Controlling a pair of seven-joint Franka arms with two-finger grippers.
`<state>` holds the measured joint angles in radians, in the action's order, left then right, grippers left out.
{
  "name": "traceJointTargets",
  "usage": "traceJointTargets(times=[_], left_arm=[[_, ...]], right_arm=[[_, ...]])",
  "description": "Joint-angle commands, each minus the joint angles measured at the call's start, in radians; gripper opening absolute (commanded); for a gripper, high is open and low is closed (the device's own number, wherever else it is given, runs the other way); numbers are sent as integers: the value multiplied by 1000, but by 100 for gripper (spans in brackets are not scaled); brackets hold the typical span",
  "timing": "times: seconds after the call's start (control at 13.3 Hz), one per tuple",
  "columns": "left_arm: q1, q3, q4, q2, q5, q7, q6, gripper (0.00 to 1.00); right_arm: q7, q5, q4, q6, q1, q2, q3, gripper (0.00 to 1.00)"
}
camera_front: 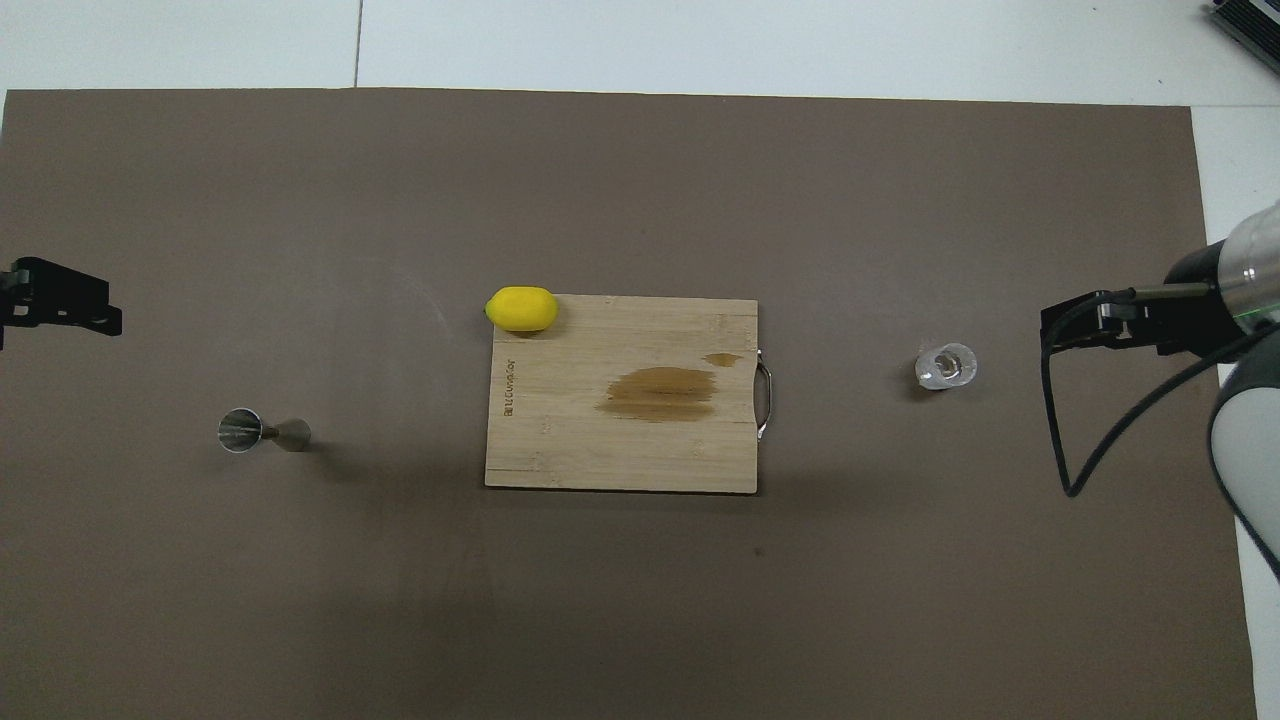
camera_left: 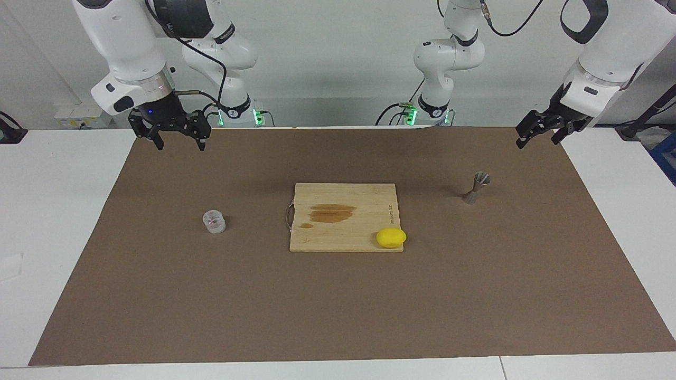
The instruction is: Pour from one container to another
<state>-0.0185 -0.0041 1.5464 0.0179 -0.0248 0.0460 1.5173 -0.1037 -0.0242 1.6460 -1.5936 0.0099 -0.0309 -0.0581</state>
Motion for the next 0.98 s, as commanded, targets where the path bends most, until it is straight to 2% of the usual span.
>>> traceJointTargets(times=[0.0,0.38,0.9], left_arm=[[-6,-4,-12,-3,17,5,-14,100],[-5,-7,-6,-4,17,5,4,100],[9,-8,210,-84,17,40,266,100]], right_arm=[[24,20,12,3,-10,-17,-2,100],[24,20,12,3,-10,-17,-2,100],[24,20,12,3,-10,-17,-2,100]])
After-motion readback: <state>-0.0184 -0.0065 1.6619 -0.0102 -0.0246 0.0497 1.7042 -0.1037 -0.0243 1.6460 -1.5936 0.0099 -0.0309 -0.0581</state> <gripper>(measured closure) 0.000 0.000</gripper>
